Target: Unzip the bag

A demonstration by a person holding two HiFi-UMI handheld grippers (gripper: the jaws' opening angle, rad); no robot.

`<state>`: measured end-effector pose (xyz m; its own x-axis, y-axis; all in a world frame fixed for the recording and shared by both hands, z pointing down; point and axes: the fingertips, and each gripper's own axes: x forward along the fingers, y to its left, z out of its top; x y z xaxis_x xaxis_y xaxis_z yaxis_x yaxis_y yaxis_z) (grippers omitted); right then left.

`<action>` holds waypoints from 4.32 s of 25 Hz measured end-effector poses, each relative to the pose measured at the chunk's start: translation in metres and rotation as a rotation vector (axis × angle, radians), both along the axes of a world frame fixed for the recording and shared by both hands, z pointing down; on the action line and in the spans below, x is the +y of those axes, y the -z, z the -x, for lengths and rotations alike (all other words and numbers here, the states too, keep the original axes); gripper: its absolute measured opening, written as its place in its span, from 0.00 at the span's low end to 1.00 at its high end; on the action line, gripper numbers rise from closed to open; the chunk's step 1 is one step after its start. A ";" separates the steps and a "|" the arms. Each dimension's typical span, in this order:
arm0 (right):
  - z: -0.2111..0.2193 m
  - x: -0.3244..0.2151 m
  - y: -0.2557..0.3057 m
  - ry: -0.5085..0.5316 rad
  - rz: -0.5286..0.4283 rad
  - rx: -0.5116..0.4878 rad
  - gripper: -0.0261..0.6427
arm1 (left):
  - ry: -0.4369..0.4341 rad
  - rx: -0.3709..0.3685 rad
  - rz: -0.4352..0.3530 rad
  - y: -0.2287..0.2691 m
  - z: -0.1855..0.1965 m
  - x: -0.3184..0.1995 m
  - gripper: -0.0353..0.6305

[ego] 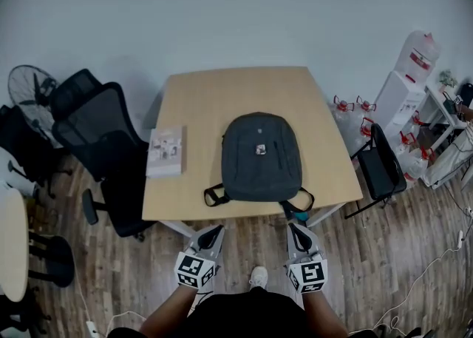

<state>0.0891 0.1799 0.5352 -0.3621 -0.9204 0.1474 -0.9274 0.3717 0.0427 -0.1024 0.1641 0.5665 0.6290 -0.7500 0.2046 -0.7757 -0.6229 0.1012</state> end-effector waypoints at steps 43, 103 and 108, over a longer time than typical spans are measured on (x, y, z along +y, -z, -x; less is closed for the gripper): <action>0.009 -0.187 -0.002 0.147 0.046 -0.002 0.04 | 0.123 0.005 0.057 -0.003 0.001 -0.169 0.08; 0.021 -0.306 -0.053 0.274 0.294 0.053 0.04 | -0.065 0.541 1.145 -0.165 -0.040 -0.336 0.42; 0.020 -0.304 -0.055 0.267 0.295 0.047 0.04 | -0.061 0.469 1.128 -0.167 -0.040 -0.334 0.34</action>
